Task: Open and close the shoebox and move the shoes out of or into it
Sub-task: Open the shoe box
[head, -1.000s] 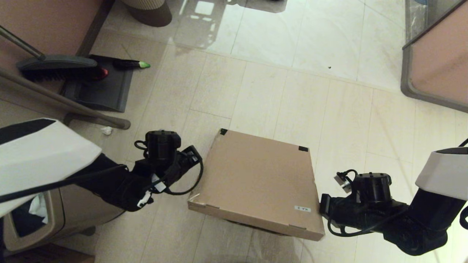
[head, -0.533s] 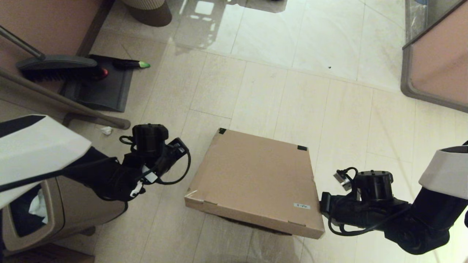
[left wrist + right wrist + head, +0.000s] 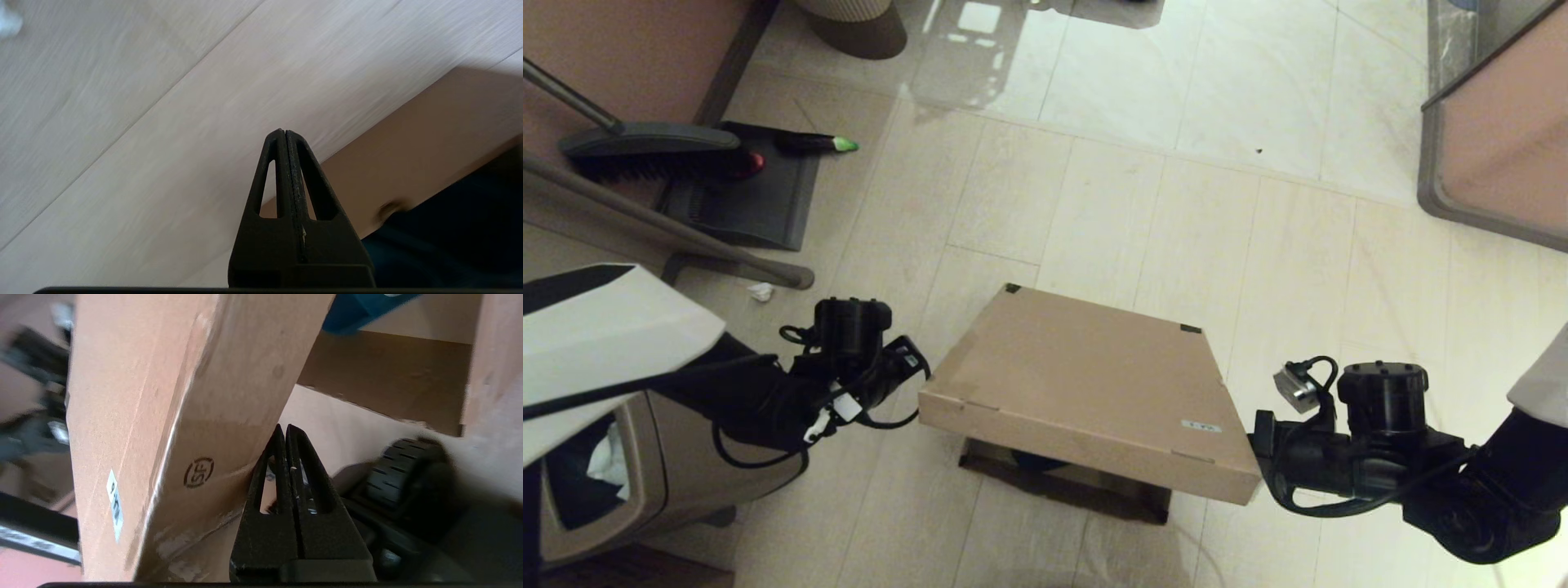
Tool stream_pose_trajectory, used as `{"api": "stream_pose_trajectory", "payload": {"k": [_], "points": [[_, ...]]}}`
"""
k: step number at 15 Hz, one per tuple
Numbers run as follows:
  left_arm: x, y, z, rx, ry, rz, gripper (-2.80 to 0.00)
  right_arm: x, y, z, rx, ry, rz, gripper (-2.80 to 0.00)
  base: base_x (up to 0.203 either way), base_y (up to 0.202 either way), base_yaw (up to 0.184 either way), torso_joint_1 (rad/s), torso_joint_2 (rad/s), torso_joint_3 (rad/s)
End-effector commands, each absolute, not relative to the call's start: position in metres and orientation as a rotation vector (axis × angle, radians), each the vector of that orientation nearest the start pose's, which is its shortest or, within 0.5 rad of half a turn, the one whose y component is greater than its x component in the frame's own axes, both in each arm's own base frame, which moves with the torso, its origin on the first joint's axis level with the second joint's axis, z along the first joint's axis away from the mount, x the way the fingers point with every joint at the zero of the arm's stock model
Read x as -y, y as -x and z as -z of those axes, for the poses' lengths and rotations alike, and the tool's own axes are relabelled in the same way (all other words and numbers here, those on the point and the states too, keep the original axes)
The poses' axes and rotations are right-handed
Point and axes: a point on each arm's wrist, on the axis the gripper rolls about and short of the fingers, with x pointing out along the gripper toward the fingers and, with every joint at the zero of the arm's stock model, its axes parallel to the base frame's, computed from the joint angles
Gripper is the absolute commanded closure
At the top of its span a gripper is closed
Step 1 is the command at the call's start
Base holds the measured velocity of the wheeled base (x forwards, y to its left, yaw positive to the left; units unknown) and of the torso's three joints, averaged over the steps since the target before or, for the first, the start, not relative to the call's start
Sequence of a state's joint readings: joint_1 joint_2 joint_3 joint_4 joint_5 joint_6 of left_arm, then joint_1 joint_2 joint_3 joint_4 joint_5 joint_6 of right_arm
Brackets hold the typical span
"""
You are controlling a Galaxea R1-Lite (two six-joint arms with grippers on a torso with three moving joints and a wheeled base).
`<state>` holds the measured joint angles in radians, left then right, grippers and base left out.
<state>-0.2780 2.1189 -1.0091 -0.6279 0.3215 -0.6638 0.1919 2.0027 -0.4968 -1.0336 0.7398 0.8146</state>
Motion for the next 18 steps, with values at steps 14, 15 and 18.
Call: {"api": "stream_pose_trajectory", "payload": {"k": [14,15,18], "points": [[0.154,-0.348,-0.096,-0.52,0.581,-0.082,0.0,-0.059,-0.36,-0.149,-0.523,-1.12,-0.692,0.0,0.0,0.0,0.0,0.0,0.0,0.0],[0.154,-0.348,-0.095,-0.522,0.579,-0.084,0.0,-0.059,-0.374,-0.148,-0.49,-1.121,-0.669,0.0,0.0,0.0,0.0,0.0,0.0,0.0],[0.155,-0.35,-0.087,-0.535,0.571,-0.096,0.0,-0.056,-0.415,-0.134,-0.371,-1.066,-0.561,0.0,0.0,0.0,0.0,0.0,0.0,0.0]]}}
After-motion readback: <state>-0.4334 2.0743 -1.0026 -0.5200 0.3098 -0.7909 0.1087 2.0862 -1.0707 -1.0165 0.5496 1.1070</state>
